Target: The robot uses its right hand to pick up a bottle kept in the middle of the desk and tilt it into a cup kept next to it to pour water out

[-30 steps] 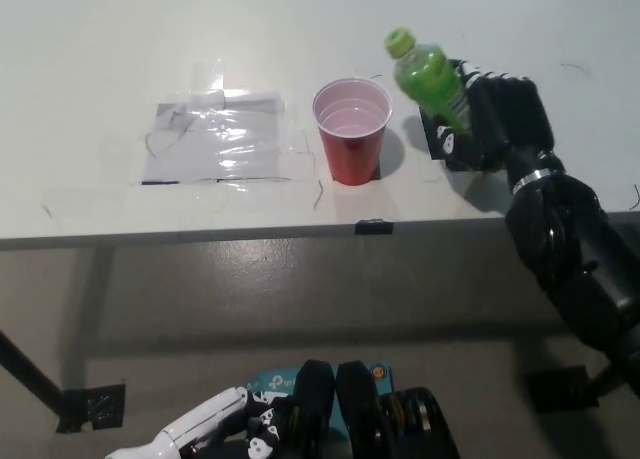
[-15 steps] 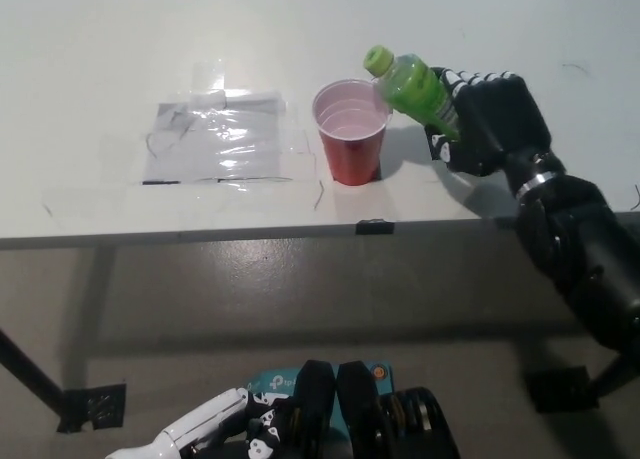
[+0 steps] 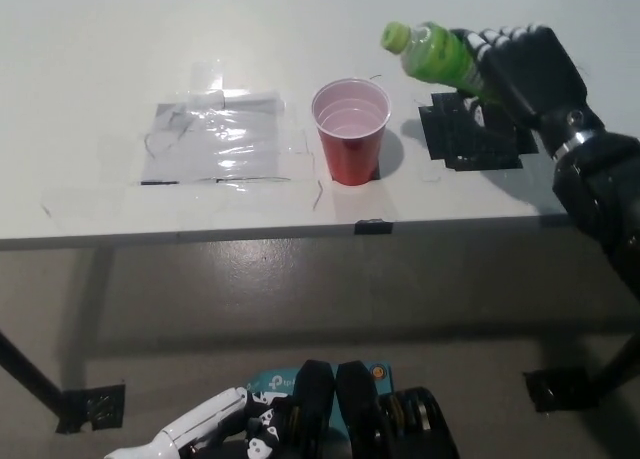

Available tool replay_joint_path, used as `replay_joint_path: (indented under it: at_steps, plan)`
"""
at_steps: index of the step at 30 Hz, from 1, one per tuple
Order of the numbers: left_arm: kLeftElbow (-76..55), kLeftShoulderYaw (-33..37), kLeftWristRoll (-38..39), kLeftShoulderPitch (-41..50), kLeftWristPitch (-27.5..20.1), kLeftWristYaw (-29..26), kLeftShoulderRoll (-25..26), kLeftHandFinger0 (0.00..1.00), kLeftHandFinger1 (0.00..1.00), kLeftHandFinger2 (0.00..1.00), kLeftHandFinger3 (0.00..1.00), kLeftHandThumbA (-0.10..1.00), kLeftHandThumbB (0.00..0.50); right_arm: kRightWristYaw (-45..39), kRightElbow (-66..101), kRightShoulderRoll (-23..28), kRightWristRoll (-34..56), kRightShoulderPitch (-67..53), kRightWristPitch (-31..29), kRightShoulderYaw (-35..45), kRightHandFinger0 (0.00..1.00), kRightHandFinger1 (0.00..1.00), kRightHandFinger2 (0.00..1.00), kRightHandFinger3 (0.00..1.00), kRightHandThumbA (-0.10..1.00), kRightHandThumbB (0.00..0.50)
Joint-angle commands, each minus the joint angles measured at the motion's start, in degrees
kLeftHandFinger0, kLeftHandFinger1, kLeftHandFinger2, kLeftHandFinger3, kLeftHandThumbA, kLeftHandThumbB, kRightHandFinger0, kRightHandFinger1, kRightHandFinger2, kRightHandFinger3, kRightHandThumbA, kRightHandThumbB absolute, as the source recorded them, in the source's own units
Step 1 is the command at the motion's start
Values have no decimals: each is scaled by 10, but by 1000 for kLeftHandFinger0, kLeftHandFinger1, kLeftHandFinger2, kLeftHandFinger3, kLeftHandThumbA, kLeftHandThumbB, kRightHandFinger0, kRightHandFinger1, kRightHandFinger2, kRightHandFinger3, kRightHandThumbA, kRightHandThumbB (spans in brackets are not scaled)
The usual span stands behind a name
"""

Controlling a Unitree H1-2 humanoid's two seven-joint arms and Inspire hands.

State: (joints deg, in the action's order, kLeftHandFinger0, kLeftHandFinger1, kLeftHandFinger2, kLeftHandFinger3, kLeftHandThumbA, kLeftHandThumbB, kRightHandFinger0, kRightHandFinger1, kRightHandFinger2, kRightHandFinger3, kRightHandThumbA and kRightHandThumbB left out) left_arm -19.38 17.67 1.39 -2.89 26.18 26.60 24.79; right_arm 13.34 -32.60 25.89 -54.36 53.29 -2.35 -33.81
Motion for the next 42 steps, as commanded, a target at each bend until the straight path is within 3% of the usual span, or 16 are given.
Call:
replay_joint_path:
  at_steps: [1,4,10,15,21,23,24,27,30,33,35,36,37,42]
  plan:
    - [-4,-6,4,-6,7,8,11,901,956,907,960,1000,500,12,17,6,-31,53,-22,1,550,0,0,420,70,240]
    - [-4,-6,3,-5,7,10,10,901,954,905,955,1000,500,30,13,5,-42,55,-36,-2,514,0,0,398,31,267]
    - [-3,-6,6,-6,7,14,12,906,959,909,960,1000,500,27,11,15,-70,62,-49,-12,547,0,0,380,44,240]
    - [-7,-9,4,-4,7,13,16,901,956,910,969,1000,500,35,7,27,-87,66,-59,-15,439,0,0,383,40,254]
    - [-10,-11,1,-3,7,10,18,906,957,907,966,1000,500,59,4,43,-109,72,-73,-15,431,0,10,261,-99,241]
    - [-11,-11,1,-3,7,10,18,909,956,906,969,1000,500,58,3,45,-116,75,-75,-17,426,8,22,265,-100,241]
    - [-9,-11,1,-3,7,9,17,909,956,906,967,1000,500,72,-3,49,-127,84,-89,-26,419,14,47,365,-68,237]
    - [-9,-11,3,-5,7,10,16,907,953,905,962,1000,500,71,1,54,-142,95,-94,-33,435,55,109,391,-85,178]
    - [-9,-10,3,-7,7,11,17,902,952,910,960,1000,500,96,-8,51,-152,109,-105,-39,455,76,167,383,-99,211]
    - [-12,-10,0,-5,7,10,17,880,939,910,954,1000,500,77,-3,49,-163,119,-103,-46,518,84,134,376,-61,151]
    - [-10,-9,2,-5,7,12,17,885,950,922,967,1000,500,77,-1,46,-170,123,-102,-51,508,22,58,396,18,181]
    - [-9,-9,2,-6,7,12,17,887,951,923,967,1000,500,89,-5,45,-176,128,-107,-56,488,4,37,378,-5,187]
    - [-9,-9,1,-6,7,12,17,885,948,915,958,1000,500,91,-7,44,-179,131,-110,-60,479,0,30,345,-17,162]
    - [-11,-11,4,-8,7,14,20,895,951,908,973,1000,500,126,-24,45,-207,153,-125,-84,489,0,39,270,8,143]
